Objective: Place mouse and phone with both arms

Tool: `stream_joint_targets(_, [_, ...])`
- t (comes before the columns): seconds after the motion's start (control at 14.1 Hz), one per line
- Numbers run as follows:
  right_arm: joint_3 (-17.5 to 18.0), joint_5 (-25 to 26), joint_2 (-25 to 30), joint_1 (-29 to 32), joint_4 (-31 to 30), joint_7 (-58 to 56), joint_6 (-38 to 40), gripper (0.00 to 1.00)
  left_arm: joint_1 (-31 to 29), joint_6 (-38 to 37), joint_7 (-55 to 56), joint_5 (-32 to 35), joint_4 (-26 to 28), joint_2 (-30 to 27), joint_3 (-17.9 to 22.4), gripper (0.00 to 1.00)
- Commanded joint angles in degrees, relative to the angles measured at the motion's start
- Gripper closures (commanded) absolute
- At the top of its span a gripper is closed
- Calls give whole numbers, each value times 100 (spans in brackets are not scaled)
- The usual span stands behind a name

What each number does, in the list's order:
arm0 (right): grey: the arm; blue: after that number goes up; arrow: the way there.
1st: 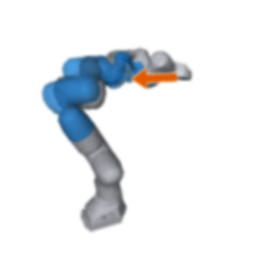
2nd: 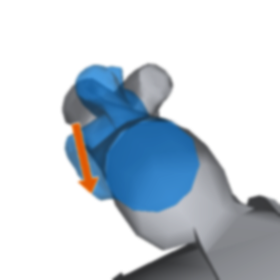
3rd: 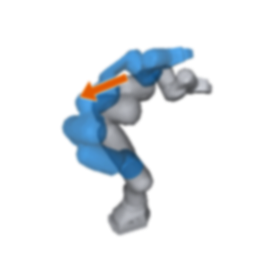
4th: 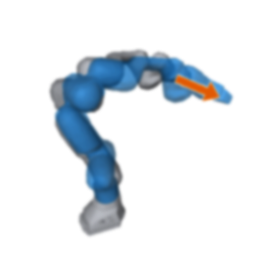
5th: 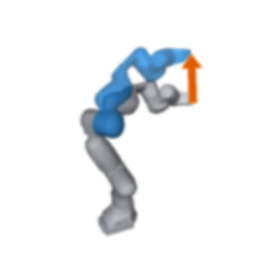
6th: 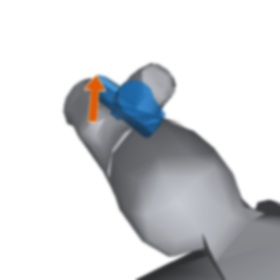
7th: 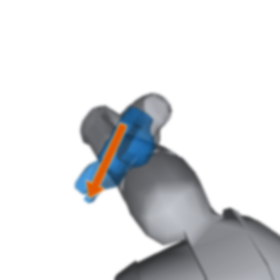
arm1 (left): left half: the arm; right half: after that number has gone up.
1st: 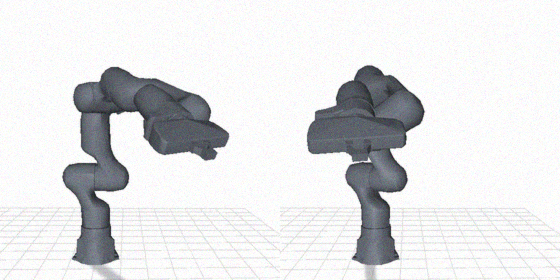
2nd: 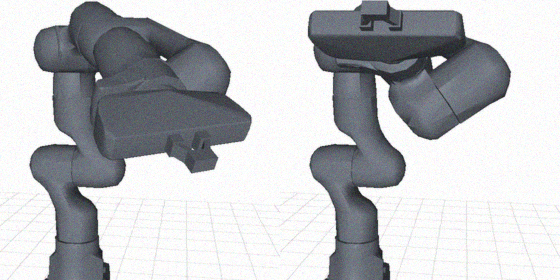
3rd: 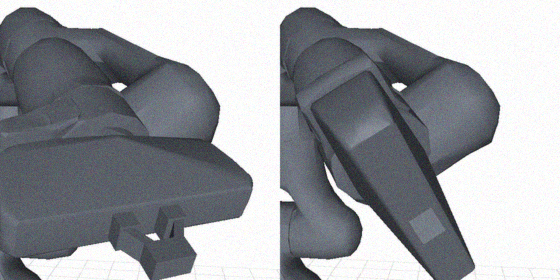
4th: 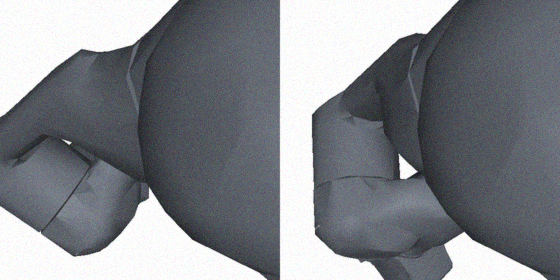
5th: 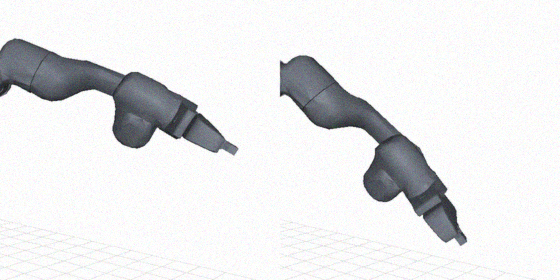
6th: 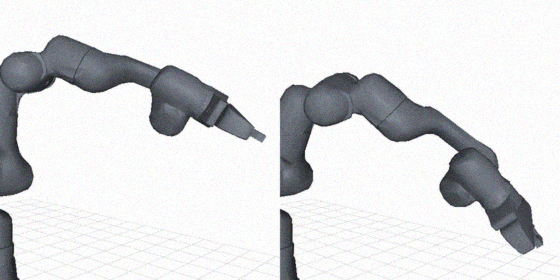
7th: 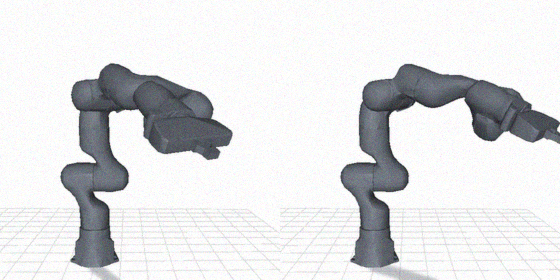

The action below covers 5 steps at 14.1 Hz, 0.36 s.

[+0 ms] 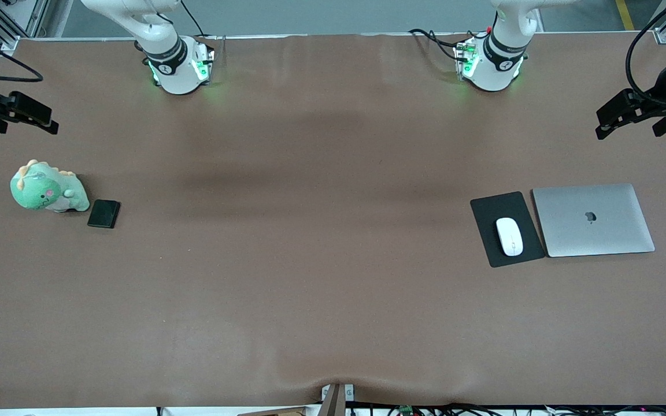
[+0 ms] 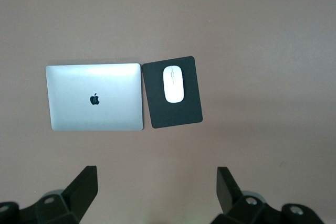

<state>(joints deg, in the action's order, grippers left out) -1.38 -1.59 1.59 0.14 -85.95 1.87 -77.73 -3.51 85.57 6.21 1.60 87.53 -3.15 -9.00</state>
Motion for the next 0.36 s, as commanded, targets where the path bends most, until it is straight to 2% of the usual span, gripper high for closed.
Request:
stream_joint_targets(0.0, [-160, -17, 34, -120, -36, 77, -5, 0, -62, -120, -58, -54, -96, -19, -67, 0])
stream_joint_targets(0.28, [-135, 9, 139, -85, -44, 50, -58, 0, -53, -120, -50, -54, -87, -19, -84, 0])
